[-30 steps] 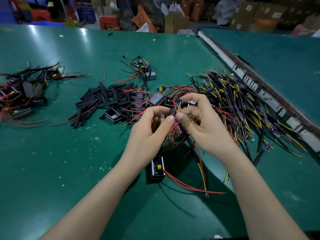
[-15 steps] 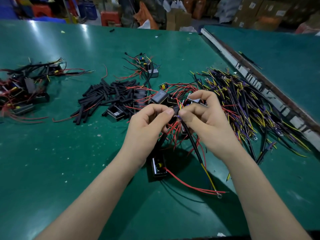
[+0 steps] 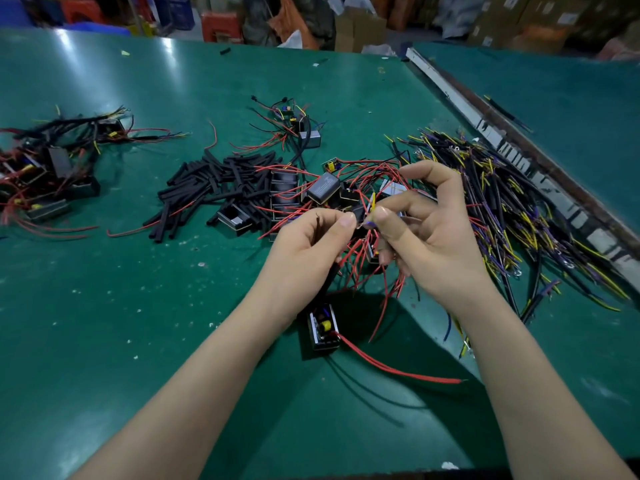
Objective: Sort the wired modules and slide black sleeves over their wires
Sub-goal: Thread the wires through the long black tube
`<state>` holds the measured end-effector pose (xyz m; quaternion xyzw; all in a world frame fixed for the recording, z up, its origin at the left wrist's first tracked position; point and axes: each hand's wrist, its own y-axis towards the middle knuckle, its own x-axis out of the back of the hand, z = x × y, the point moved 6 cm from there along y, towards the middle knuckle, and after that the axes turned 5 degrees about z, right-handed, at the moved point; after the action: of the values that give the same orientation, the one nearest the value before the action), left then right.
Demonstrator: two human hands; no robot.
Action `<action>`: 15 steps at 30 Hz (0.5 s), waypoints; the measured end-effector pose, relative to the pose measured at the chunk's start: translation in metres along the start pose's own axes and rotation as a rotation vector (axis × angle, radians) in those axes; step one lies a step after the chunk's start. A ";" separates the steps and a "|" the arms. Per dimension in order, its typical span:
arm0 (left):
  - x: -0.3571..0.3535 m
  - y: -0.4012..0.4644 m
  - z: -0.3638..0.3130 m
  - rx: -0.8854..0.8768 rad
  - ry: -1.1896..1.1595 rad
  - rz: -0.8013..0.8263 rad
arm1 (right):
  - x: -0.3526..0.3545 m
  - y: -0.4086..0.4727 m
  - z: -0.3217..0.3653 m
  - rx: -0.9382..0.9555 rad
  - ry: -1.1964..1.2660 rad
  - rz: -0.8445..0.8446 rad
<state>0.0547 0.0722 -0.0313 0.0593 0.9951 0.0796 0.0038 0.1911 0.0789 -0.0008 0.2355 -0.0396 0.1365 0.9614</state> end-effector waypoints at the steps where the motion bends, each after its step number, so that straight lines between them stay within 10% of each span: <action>1: 0.000 0.000 0.001 0.019 0.012 0.010 | 0.001 0.000 0.000 0.015 -0.029 -0.003; 15: 0.001 -0.004 -0.012 -0.163 0.104 -0.009 | 0.000 -0.003 -0.005 0.131 -0.537 -0.016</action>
<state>0.0535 0.0669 -0.0201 0.0503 0.9844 0.1632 -0.0428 0.1918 0.0784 -0.0063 0.3250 -0.2825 0.0637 0.9003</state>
